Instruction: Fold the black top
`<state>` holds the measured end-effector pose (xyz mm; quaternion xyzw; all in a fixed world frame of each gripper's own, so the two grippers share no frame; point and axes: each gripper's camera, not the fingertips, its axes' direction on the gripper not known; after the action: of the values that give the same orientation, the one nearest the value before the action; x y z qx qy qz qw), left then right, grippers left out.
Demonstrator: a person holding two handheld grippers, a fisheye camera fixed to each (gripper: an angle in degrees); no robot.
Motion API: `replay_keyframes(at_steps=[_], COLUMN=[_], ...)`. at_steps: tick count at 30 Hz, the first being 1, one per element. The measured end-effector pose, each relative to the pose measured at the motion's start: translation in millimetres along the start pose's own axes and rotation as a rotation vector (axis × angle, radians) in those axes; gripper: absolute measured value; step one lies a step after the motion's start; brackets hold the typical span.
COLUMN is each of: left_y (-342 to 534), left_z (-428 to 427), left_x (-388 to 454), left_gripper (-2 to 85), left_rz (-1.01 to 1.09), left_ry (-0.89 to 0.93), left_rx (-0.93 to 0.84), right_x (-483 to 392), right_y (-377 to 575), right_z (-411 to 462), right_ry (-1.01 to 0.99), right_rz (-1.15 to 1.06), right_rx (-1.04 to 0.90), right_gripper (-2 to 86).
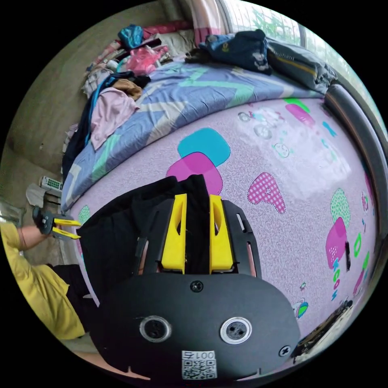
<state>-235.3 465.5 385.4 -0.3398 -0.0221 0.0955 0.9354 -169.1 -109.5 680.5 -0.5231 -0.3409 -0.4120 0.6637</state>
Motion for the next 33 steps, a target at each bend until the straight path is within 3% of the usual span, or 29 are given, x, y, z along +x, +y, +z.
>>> replay_keyframes(at_steps=[5, 8, 14, 21, 25, 33], left_y=[27, 46, 85, 103, 111, 112], left_z=[34, 47, 62, 74, 84, 96], left_x=[0, 1, -18, -29, -34, -42], left_gripper=[-1.0, -1.4, -1.4, -1.3, -1.2, -1.1], left_rz=[0.043, 0.071, -0.005, -0.01, -0.012, -0.003], left_ry=[-0.039, -0.047, 0.011, -0.002, -0.002, -0.007], left_rx=[-0.024, -0.058, -0.085, -0.064, -0.055, 0.022], right_x=[-11, -47, -117, -87, -90, -158], right_y=[-43, -54, -55, -99, -128, -165], right_z=[14, 4, 17, -29, -26, 9], right_ry=[0.058, 0.073, -0.022, -0.012, -0.001, 0.18], right_rz=[-0.022, -0.163, -0.412, -0.249, -0.257, -0.496], right_rx=[-0.058, 0.005, -0.14, 0.033, -0.023, -0.167], right_gripper=[3.1, 1.1, 0.9, 3.6, 6.5, 7.7])
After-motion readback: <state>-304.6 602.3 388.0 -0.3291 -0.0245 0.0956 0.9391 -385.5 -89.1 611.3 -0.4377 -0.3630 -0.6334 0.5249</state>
